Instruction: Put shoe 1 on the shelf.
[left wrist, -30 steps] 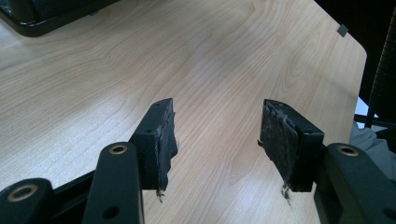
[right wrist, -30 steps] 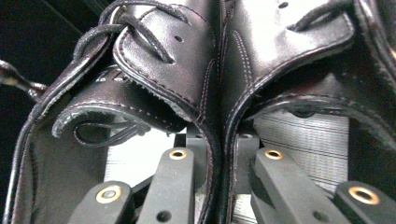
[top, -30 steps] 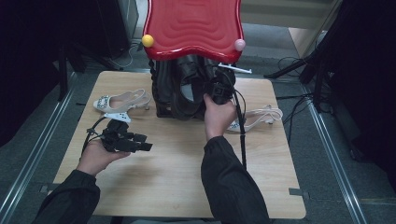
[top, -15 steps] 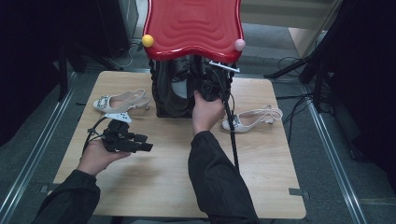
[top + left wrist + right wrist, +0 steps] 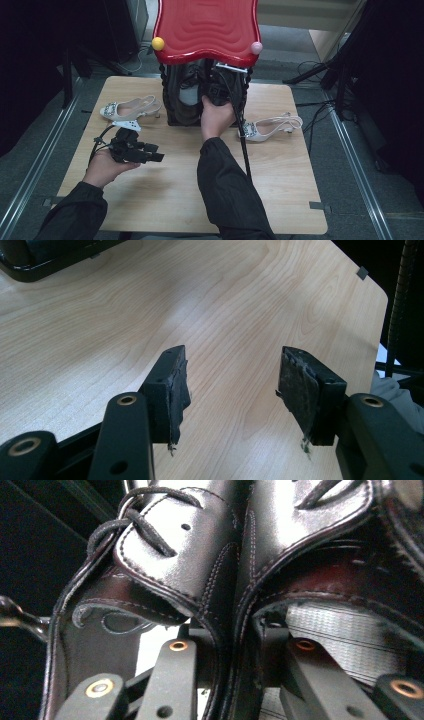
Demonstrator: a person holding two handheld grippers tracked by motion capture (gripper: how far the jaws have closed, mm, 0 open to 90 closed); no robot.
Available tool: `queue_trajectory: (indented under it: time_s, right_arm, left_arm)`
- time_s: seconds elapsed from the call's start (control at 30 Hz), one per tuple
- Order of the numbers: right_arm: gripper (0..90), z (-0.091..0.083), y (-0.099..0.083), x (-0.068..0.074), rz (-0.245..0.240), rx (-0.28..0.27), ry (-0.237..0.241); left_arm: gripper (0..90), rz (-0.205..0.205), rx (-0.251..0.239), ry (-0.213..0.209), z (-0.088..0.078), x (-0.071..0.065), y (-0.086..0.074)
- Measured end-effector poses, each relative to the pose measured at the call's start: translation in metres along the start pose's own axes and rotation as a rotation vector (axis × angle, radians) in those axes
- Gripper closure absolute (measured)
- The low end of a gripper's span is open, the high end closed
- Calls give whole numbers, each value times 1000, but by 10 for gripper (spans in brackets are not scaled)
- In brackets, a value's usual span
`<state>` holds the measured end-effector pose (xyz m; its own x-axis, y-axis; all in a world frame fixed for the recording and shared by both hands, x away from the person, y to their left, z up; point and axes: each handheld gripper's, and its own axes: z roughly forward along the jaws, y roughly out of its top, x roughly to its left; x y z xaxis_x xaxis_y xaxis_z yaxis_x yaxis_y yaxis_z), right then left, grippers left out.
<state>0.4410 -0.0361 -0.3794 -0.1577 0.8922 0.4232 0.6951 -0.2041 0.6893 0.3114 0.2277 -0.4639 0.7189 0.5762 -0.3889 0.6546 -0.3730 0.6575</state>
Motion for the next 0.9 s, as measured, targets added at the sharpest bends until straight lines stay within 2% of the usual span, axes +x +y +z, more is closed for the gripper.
queue_trajectory:
  time_s: [0.17, 0.23, 0.4, 0.53, 0.63, 0.87, 0.9]
  right_arm:
    - [738, 1, -1, 1, -11, -3, -2]
    - [703, 2, -1, 1, -27, 14, 17]
    - [678, 3, -4, 2, -57, 18, 20]
    - [621, 4, -2, -3, -49, 30, 50]
    - [613, 1, -3, -3, -43, 29, 82]
    - [616, -12, -7, -6, -85, 9, 120]
    - [616, -14, -8, -6, -105, 5, 129]
  left_arm:
    - [451, -2, 2, -1, 0, 0, 0]
    - [451, -3, 1, -3, 0, 0, 0]
    - [451, -4, -4, 5, -1, 1, 0]
    - [451, -4, -2, 6, -1, 1, 0]
    - [451, -5, -4, 7, -1, 1, 0]
    - [451, 2, 2, 12, -1, 0, 2]
    - [451, 4, 5, 13, -1, 0, 3]
